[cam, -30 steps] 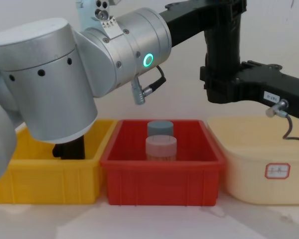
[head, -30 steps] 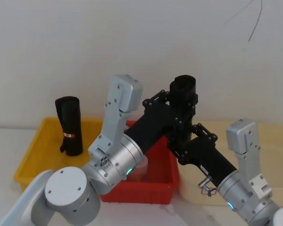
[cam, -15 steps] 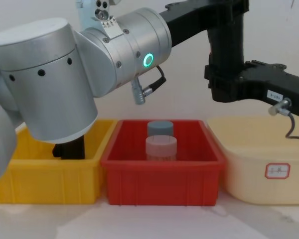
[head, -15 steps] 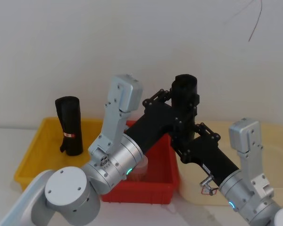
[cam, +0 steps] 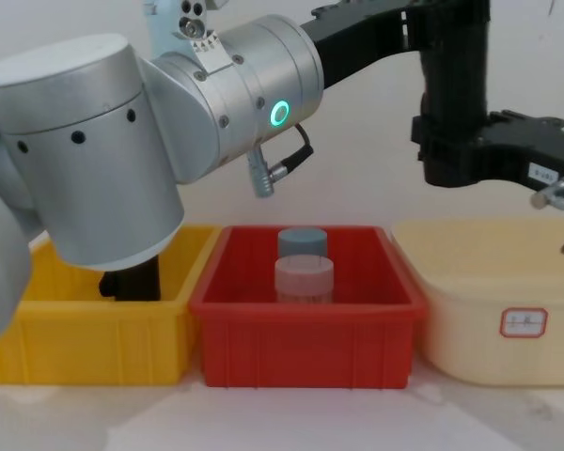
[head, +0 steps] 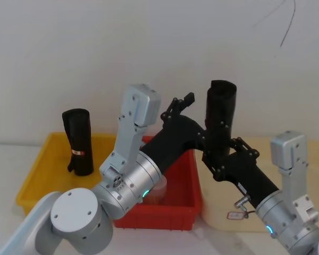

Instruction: Pick up the garbage bag with the one hand and transfer it to the other hand.

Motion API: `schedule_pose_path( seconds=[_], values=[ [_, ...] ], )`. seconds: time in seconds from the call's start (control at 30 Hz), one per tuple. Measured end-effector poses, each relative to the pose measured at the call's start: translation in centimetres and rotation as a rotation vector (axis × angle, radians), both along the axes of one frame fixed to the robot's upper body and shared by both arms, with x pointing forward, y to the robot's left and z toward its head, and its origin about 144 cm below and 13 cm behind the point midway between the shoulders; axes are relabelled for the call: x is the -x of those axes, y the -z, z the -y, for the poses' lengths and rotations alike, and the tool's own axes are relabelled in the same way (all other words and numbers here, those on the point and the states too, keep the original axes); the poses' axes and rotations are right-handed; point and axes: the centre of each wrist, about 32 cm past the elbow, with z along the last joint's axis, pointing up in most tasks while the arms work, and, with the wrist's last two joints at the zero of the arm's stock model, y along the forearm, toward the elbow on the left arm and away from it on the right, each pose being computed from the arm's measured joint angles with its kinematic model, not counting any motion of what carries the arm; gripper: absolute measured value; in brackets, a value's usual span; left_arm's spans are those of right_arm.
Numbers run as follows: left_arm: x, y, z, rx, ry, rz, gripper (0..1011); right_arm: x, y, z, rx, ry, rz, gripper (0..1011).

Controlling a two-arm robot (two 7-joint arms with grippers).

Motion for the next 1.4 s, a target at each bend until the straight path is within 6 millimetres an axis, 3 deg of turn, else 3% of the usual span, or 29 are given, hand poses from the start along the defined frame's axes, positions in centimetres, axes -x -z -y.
schedule_pose_path(
  seconds=[0.87,1.1,1.4],
  values=[
    [0.0,0.0,0.0,0.0,0.0,0.0,1001,0.1,0.7,4.9,-0.122,0.269,-0.175,567],
    [0.0,0.0,0.0,0.0,0.0,0.0,1001,0.0,1.0,5.6,-0.126,0.303,-0.209,791],
    [0.0,0.0,0.0,0.0,0.0,0.0,1001,0.1,1.1,5.9,-0.117,0.308,-0.219,998]
  ],
)
